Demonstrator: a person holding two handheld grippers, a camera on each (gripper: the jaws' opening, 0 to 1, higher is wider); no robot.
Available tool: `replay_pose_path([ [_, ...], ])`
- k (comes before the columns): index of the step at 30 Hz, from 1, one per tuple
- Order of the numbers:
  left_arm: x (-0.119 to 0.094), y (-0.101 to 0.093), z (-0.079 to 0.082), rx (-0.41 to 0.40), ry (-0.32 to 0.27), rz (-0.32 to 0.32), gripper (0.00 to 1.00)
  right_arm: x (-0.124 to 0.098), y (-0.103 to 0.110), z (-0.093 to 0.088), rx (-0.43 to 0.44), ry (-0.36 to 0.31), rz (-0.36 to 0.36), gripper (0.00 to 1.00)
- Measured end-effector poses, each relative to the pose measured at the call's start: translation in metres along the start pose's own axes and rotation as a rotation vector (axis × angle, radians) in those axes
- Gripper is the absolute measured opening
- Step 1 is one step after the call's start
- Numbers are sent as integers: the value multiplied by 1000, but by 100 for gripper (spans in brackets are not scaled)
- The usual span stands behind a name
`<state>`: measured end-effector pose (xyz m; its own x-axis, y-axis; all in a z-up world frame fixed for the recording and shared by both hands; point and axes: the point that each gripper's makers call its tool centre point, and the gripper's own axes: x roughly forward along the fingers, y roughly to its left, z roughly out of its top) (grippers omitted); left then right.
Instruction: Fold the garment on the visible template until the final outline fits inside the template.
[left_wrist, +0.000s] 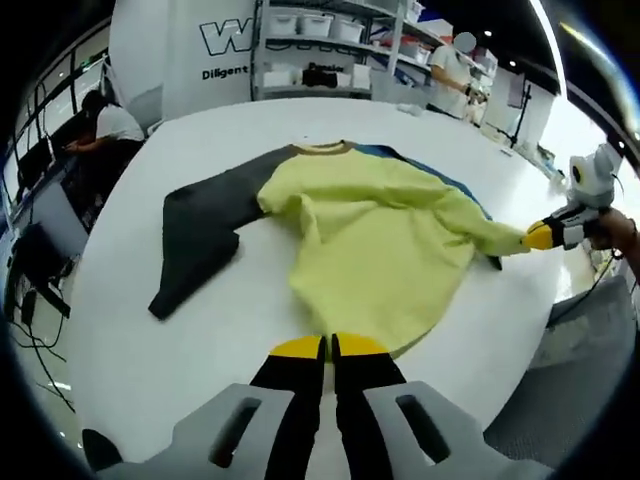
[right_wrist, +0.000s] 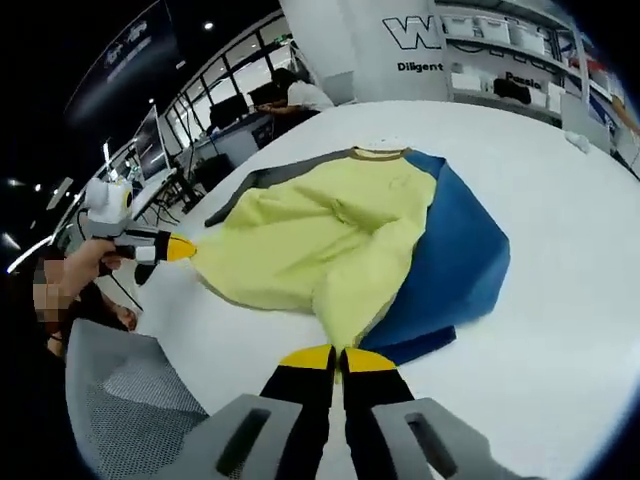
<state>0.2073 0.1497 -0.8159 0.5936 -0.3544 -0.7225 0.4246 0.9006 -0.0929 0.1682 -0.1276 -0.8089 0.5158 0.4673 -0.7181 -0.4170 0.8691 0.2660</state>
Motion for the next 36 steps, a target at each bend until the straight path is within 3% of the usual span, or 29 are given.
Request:
replay_pose_path([
  [8, -21, 6, -11, 29, 29, -6, 4, -13, -5, -9, 58, 65, 10, 0],
  [12, -27, 13, -20, 24, 58, 3, 4, -17, -9, -12, 136, 89, 20, 0],
  [18, -26, 21, -33, 5, 94, 6, 4, -11, -21, -34, 215, 177, 20, 0],
  [26, -17, 17, -50, 49, 171, 19, 4, 3, -33, -55, 188, 218, -25, 0],
  [31, -14, 19, -57, 10, 177, 28, 4, 4, -40, -58, 174, 211, -49, 0],
  [36, -16, 18, -64, 35, 195, 40, 4, 1, -36, -61, 140, 230, -41, 0],
])
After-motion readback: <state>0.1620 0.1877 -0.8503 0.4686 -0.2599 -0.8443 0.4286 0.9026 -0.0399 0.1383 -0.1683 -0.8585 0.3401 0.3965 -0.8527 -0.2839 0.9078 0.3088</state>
